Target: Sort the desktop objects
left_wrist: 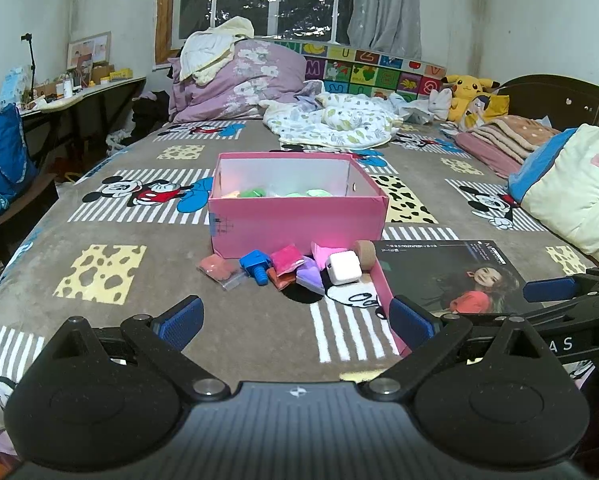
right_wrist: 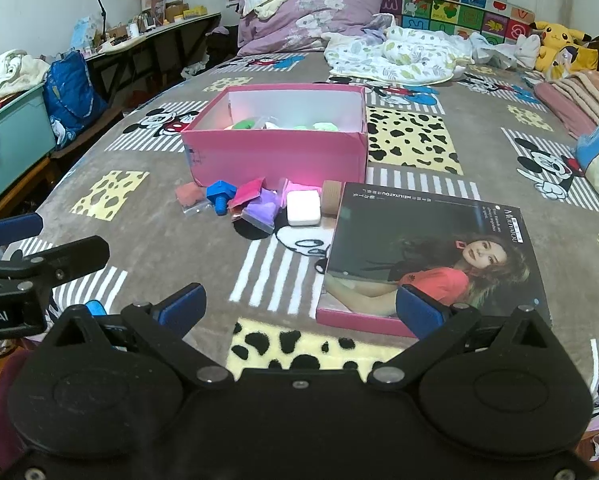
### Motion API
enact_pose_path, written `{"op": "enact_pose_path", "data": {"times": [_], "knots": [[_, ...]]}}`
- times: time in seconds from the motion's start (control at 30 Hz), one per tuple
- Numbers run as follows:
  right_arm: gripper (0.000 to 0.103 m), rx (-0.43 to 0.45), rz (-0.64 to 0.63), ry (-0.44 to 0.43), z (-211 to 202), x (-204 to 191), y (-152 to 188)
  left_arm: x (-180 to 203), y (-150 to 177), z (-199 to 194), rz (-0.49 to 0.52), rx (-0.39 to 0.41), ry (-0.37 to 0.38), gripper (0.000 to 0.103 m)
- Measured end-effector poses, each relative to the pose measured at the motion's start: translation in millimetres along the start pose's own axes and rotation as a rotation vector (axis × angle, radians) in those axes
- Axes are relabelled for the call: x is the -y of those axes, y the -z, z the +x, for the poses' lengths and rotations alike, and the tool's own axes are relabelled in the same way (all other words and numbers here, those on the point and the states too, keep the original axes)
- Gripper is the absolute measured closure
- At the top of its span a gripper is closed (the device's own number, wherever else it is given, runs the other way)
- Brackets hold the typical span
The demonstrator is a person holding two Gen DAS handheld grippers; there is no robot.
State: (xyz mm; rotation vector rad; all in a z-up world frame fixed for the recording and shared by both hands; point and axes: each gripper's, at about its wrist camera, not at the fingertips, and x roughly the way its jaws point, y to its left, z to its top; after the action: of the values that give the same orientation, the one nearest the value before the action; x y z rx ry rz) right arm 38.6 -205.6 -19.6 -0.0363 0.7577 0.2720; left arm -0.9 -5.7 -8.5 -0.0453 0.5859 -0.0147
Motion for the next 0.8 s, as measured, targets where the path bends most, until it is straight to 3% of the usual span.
{"op": "enact_pose_path", "data": {"times": [0.8], "knots": [[0.001,-0.012,-0.007,0.008,1.7,5.0,-1.0,-0.5,-2.6,0.1,-0.007,-0.008,0.01,0.003]]}}
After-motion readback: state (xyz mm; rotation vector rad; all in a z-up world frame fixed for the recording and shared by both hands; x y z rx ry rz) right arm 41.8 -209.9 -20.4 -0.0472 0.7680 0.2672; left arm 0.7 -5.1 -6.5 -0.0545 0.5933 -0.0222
